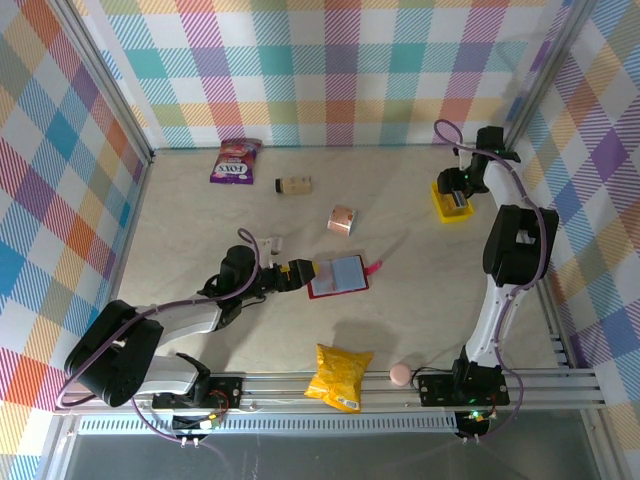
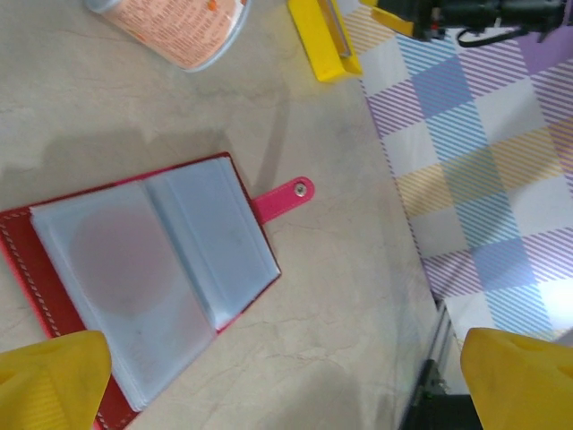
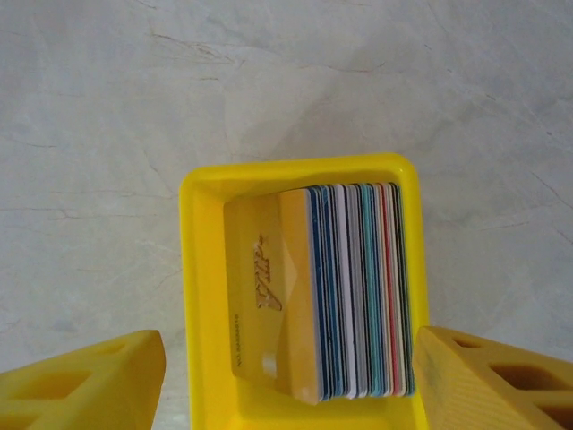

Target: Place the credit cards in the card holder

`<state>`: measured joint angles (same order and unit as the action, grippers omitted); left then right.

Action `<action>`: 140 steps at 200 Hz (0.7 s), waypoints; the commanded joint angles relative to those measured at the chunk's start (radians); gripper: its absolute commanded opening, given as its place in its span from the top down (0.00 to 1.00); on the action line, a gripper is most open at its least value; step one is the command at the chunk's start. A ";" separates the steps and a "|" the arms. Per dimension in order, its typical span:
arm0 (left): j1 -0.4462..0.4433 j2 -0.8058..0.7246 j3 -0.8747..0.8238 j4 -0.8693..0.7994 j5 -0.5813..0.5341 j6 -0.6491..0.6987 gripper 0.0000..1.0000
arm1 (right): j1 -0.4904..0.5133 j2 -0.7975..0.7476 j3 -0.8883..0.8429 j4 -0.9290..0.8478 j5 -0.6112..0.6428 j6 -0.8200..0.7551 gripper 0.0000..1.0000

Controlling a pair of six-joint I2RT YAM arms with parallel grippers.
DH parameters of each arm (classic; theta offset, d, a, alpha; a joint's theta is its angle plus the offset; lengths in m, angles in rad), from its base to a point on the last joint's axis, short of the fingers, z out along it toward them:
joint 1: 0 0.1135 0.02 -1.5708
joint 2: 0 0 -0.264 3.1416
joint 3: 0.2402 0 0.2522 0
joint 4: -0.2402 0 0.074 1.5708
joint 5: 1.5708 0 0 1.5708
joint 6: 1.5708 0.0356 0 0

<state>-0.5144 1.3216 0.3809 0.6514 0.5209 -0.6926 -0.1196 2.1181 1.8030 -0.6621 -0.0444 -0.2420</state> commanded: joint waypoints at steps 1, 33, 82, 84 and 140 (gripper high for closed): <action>0.010 0.025 -0.005 0.119 0.070 -0.027 0.01 | 0.015 0.016 0.038 -0.057 0.036 -0.040 0.28; 0.010 0.079 0.005 0.148 0.098 -0.047 0.03 | 0.017 0.033 0.054 -0.085 0.065 -0.071 0.29; 0.010 0.126 0.012 0.185 0.120 -0.070 0.05 | 0.027 0.096 0.110 -0.140 0.133 -0.129 0.30; 0.010 0.126 0.012 0.185 0.120 -0.070 0.05 | 0.027 0.099 0.111 -0.139 0.133 -0.131 0.30; 0.010 0.127 0.016 0.180 0.129 -0.071 0.06 | 0.051 0.162 0.176 -0.166 0.183 -0.173 0.30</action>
<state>-0.5144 1.4448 0.3805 0.7929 0.6220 -0.7635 -0.0887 2.2536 1.9285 -0.7887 0.1059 -0.3798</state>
